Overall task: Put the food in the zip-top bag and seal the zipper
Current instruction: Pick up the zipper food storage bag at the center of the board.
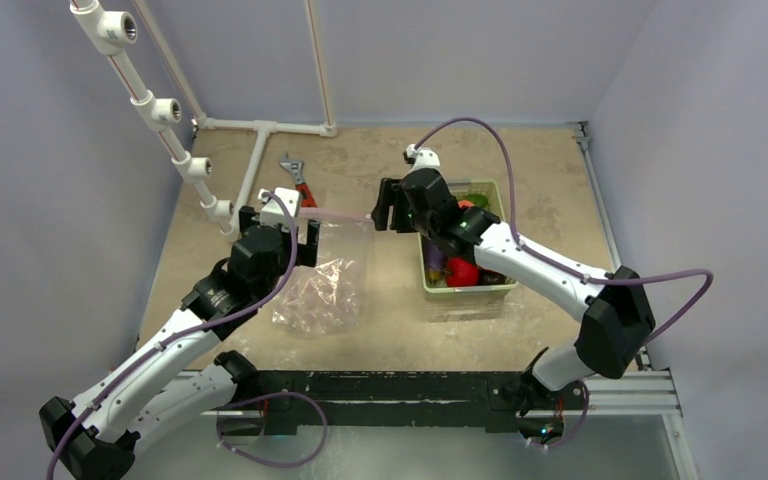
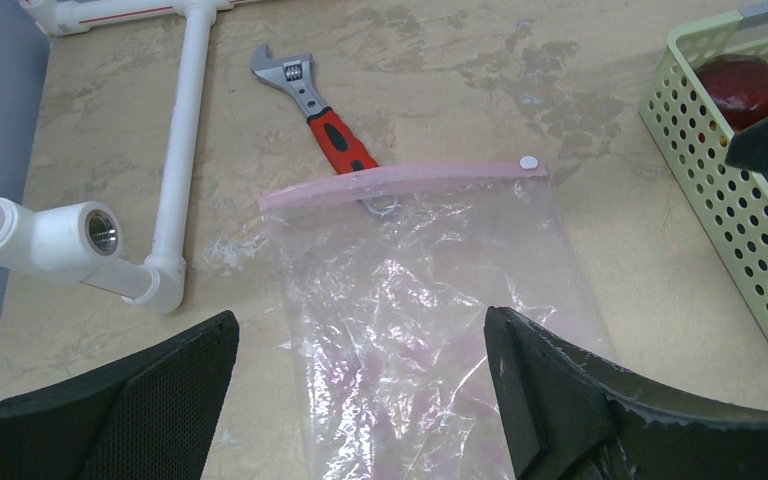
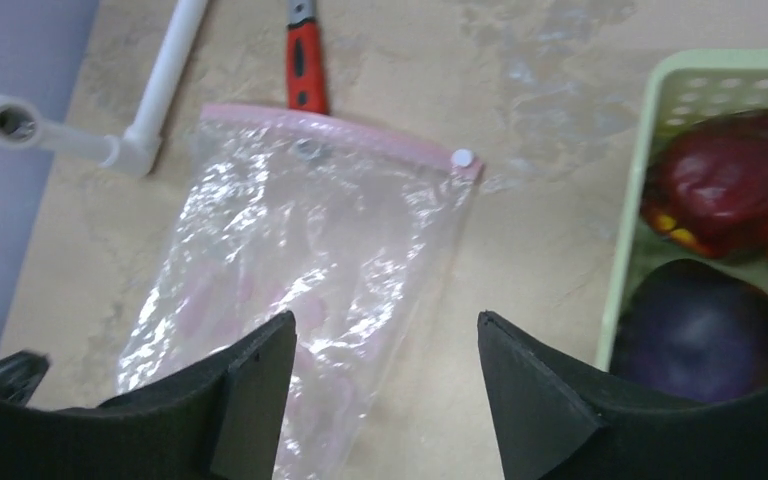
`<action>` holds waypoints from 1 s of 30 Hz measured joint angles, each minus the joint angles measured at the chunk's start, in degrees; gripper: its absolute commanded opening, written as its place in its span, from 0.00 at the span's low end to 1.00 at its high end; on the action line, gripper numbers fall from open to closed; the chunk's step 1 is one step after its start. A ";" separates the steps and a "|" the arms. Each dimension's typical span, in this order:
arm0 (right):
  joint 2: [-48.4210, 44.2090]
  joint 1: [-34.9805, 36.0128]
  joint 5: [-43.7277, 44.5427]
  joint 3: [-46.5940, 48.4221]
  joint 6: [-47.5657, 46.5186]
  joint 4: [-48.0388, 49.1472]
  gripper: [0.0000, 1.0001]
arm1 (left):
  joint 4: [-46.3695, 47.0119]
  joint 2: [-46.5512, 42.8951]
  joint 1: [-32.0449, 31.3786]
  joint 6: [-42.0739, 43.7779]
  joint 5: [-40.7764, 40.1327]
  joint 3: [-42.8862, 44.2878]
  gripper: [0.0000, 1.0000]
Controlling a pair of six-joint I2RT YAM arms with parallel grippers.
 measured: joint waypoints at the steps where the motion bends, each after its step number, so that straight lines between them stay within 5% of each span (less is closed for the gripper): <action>1: 0.15 0.37 -1.31 -0.02 0.13 0.59 0.75 | 0.00 0.00 0.00 0.00 -0.07 0.00 0.92; 12: 4.57 1.77 -8.90 -4.35 5.18 8.92 0.98 | 0.00 0.00 0.00 -0.02 -0.39 0.00 0.91; 30: 13.62 1.77 -16.76 -11.04 17.16 22.60 0.99 | -0.02 -0.04 0.00 -0.02 -0.39 0.00 0.91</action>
